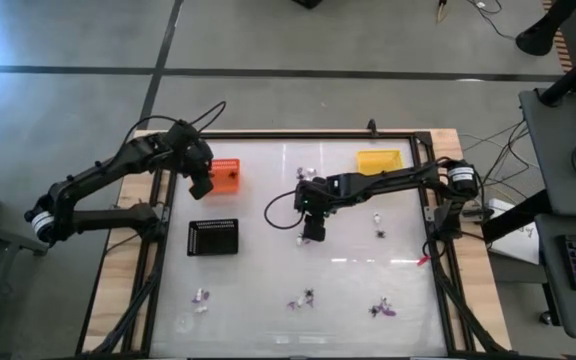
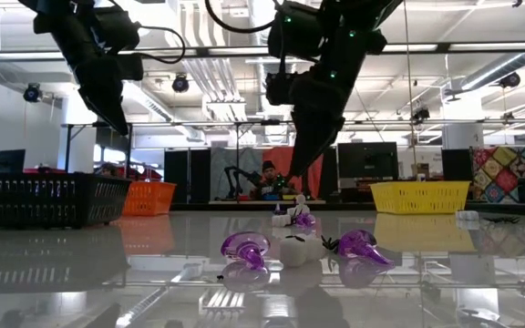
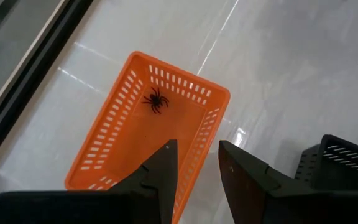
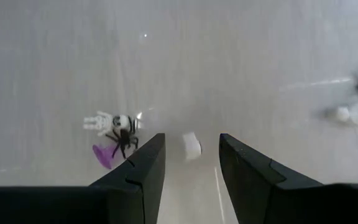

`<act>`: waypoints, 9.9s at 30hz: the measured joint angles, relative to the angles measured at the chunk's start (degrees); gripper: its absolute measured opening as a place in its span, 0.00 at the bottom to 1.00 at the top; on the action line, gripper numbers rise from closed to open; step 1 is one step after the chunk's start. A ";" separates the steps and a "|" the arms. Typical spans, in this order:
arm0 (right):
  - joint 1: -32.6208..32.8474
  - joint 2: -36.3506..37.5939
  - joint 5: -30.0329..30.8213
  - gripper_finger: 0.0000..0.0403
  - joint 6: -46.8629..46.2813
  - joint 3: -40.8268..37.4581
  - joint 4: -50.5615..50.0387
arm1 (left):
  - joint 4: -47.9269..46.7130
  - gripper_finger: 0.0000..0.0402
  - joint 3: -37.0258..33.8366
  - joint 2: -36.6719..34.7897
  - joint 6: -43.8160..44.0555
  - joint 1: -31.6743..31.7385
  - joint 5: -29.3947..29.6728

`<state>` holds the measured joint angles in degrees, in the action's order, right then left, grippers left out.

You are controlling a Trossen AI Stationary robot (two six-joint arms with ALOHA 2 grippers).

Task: Sort Halloween decoration
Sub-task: Put the white skeleton toy into the black bin, then put the purple witch hat toy into the yellow bin

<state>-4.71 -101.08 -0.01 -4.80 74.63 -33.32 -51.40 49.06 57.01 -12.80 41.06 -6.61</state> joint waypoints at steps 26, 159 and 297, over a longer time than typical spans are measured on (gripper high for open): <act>-1.72 -5.78 -1.41 0.25 -2.69 -0.07 -0.64 | 0.02 0.25 0.00 0.00 -0.02 0.00 0.00; 4.21 -33.27 -11.41 0.30 -17.25 48.98 7.40 | -0.70 0.25 -0.02 0.00 -2.75 0.01 1.05; 8.83 22.69 14.82 0.32 -54.99 -4.66 -30.93 | 8.79 0.25 -0.11 29.26 113.88 -85.92 4.72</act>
<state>4.12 -78.39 14.81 -59.79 69.97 -64.25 -42.61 48.95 86.28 101.08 -44.86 -1.89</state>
